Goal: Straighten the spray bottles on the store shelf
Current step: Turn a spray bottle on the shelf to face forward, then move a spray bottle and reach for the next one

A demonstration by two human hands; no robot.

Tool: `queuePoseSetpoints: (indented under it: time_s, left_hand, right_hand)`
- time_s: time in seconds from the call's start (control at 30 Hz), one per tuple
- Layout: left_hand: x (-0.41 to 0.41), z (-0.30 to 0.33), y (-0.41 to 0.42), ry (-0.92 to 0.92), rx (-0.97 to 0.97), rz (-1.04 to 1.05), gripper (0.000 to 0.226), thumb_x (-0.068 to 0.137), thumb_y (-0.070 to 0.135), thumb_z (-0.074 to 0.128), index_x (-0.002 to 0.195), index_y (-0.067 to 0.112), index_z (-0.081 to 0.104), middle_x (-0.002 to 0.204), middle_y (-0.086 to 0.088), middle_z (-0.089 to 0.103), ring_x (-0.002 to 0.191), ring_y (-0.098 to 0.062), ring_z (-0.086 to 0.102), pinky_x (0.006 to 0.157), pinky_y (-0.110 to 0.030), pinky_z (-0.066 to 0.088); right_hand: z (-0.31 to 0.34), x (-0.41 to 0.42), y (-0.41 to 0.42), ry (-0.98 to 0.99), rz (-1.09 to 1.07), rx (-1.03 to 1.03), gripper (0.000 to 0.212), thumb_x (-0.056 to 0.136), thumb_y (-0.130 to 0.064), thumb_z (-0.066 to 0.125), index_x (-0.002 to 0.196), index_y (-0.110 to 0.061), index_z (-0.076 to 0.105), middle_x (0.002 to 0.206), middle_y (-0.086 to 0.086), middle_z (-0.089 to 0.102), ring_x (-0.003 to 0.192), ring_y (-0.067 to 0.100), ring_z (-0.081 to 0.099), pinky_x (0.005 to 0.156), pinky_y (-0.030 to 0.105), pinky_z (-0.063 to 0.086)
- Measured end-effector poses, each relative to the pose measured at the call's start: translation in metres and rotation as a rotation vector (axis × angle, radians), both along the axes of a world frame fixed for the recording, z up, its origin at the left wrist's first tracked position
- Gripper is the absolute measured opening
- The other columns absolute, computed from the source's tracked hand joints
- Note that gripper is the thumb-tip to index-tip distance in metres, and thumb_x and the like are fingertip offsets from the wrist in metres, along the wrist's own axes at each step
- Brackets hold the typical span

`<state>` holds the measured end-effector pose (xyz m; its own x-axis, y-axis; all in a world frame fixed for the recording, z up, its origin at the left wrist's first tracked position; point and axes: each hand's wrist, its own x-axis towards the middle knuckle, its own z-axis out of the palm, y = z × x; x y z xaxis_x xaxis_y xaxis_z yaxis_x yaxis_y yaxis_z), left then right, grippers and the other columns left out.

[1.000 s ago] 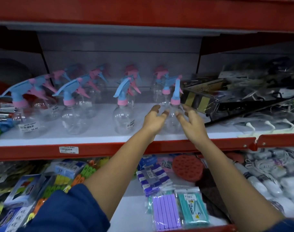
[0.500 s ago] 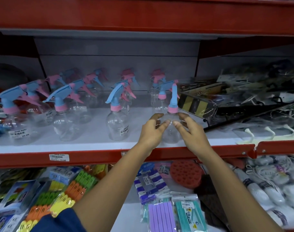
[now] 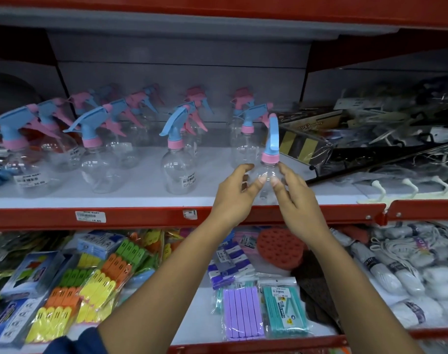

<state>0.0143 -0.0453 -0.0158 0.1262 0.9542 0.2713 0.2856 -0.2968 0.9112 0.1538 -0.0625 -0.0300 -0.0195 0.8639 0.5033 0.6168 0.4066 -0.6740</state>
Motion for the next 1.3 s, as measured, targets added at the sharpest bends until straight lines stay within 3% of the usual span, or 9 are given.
queuePoseSetpoints:
  time_s: [0.13, 0.23, 0.33, 0.47, 0.6, 0.77, 0.9, 1.13, 1.3]
  left_hand:
    - [-0.004, -0.004, -0.009, -0.005, 0.089, 0.075, 0.054, 0.093, 0.039, 0.052, 0.142, 0.024, 0.037, 0.145, -0.003, 0.044, 0.13, -0.016, 0.045, 0.107, -0.035, 0.041]
    - [-0.022, -0.008, -0.02, -0.029, 0.274, 0.236, 0.048, 0.094, 0.036, 0.051, 0.138, 0.02, 0.042, 0.141, -0.001, 0.047, 0.126, -0.012, 0.046, 0.107, -0.034, 0.042]
    - [-0.054, -0.015, -0.025, -0.074, 0.362, 0.39, 0.038, 0.095, 0.031, 0.052, 0.13, 0.017, 0.05, 0.131, -0.001, 0.051, 0.119, -0.009, 0.049, 0.104, -0.032, 0.044]
    - [-0.098, -0.018, -0.015, -0.097, 0.332, 0.479, 0.037, 0.093, 0.029, 0.053, 0.128, 0.018, 0.046, 0.127, 0.002, 0.043, 0.12, -0.014, 0.046, 0.106, -0.037, 0.041]
    - [-0.131, -0.003, 0.016, -0.012, 0.133, 0.441, 0.054, 0.092, 0.035, 0.055, 0.138, 0.016, 0.033, 0.142, -0.009, 0.034, 0.126, -0.027, 0.042, 0.107, -0.042, 0.038]
    - [-0.157, 0.013, 0.044, 0.023, 0.0, 0.217, 0.057, 0.093, 0.038, 0.051, 0.142, 0.017, 0.032, 0.149, -0.008, 0.037, 0.134, -0.025, 0.039, 0.099, -0.031, 0.037]
    - [-0.16, 0.012, 0.042, 0.02, -0.003, 0.109, 0.042, 0.094, 0.031, 0.053, 0.133, 0.015, 0.046, 0.138, -0.007, 0.053, 0.126, -0.022, 0.049, 0.105, -0.04, 0.042]
    - [-0.167, 0.005, 0.013, 0.008, 0.081, 0.112, 0.041, 0.09, 0.034, 0.059, 0.127, 0.016, 0.053, 0.126, 0.003, 0.058, 0.114, -0.014, 0.053, 0.099, -0.032, 0.045]
    - [-0.167, 0.004, -0.001, 0.023, 0.115, 0.115, 0.045, 0.088, 0.036, 0.061, 0.127, 0.017, 0.055, 0.127, 0.0, 0.062, 0.114, -0.017, 0.056, 0.1, -0.039, 0.048]
  right_hand:
    - [-0.006, -0.011, -0.008, 0.093, -0.138, 0.08, 0.053, 0.099, -0.039, 0.042, 0.146, -0.018, 0.033, 0.148, 0.002, 0.041, 0.132, 0.008, 0.039, 0.108, 0.034, 0.039]
    - [-0.009, -0.026, -0.017, 0.112, -0.324, 0.406, 0.033, 0.098, -0.023, 0.047, 0.126, -0.007, 0.055, 0.121, 0.008, 0.059, 0.111, 0.016, 0.055, 0.091, 0.033, 0.049]
    - [-0.007, -0.046, -0.022, 0.071, -0.337, 0.549, 0.022, 0.095, -0.014, 0.05, 0.11, -0.004, 0.063, 0.103, 0.009, 0.064, 0.095, 0.017, 0.058, 0.08, 0.021, 0.044]
    - [0.0, -0.085, -0.009, 0.053, -0.174, 0.418, 0.022, 0.093, -0.02, 0.053, 0.111, -0.01, 0.062, 0.104, 0.004, 0.064, 0.095, 0.015, 0.059, 0.079, 0.034, 0.051]
    - [0.012, -0.124, 0.023, 0.054, 0.004, 0.131, 0.038, 0.094, -0.031, 0.051, 0.129, -0.016, 0.051, 0.129, 0.006, 0.055, 0.117, 0.019, 0.054, 0.095, 0.046, 0.05]
    - [0.024, -0.16, 0.055, 0.076, 0.115, -0.162, 0.048, 0.096, -0.033, 0.048, 0.141, -0.018, 0.04, 0.144, 0.011, 0.048, 0.124, 0.027, 0.052, 0.102, 0.044, 0.045]
    - [0.02, -0.164, 0.055, 0.15, 0.113, -0.187, 0.043, 0.097, -0.031, 0.048, 0.139, -0.019, 0.042, 0.134, 0.008, 0.056, 0.102, 0.02, 0.06, 0.088, 0.032, 0.05]
    - [0.017, -0.162, 0.02, 0.183, 0.147, -0.178, 0.04, 0.098, -0.034, 0.045, 0.136, -0.025, 0.043, 0.134, -0.002, 0.053, 0.113, 0.013, 0.055, 0.096, 0.035, 0.048]
    - [0.014, -0.162, 0.002, 0.158, 0.119, -0.134, 0.038, 0.099, -0.033, 0.042, 0.137, -0.028, 0.042, 0.132, -0.003, 0.053, 0.109, 0.006, 0.051, 0.086, 0.021, 0.042]
